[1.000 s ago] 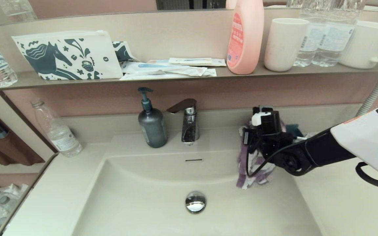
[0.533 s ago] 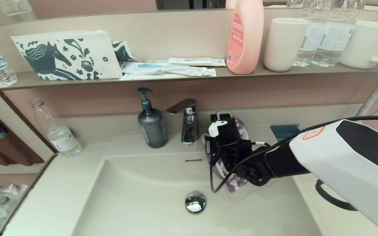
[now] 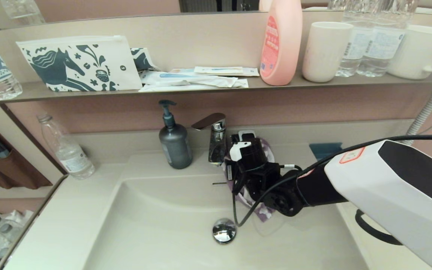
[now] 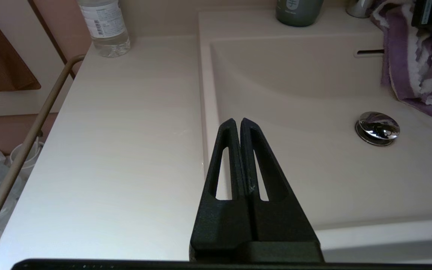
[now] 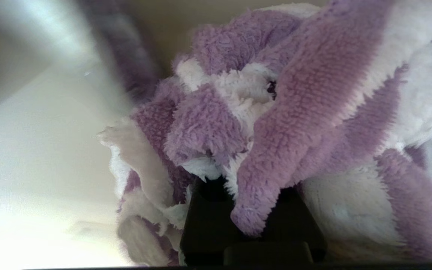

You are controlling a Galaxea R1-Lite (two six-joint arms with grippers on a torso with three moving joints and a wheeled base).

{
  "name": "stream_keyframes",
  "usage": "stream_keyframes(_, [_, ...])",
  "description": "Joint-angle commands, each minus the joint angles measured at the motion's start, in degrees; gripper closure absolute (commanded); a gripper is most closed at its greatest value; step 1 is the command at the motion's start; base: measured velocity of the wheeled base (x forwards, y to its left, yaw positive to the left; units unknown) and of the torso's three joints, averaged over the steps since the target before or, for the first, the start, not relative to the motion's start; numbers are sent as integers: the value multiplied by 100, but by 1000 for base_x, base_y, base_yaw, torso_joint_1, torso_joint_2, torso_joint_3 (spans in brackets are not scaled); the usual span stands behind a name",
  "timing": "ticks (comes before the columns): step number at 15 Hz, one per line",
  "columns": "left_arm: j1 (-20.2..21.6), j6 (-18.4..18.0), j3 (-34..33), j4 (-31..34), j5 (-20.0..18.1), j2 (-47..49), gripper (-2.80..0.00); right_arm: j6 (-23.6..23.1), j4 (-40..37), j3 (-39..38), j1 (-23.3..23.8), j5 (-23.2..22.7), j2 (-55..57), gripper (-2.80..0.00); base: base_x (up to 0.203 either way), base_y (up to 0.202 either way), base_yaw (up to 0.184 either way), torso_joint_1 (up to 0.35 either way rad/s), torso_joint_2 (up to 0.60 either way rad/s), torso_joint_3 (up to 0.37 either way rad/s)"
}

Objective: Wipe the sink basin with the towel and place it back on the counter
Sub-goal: Wipe the sink

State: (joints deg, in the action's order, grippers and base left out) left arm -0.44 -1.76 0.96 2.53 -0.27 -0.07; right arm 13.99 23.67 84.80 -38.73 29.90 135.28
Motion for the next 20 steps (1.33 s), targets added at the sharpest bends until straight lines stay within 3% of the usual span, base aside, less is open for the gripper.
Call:
stream_keyframes(1, [0, -3, 0, 1, 0, 7, 0, 7, 5, -109, 231, 77, -85, 0, 0, 0, 0, 0, 0, 0])
stream_keyframes(16, [0, -1, 0, 1, 0, 7, 0, 280, 234, -1852, 1434, 25, -1179, 0, 0, 0, 0, 0, 0, 0])
stream_keyframes(20, [0, 0, 0, 1, 0, 7, 0, 293, 234, -2393, 1543, -4, -1678, 0, 0, 0, 0, 0, 0, 0])
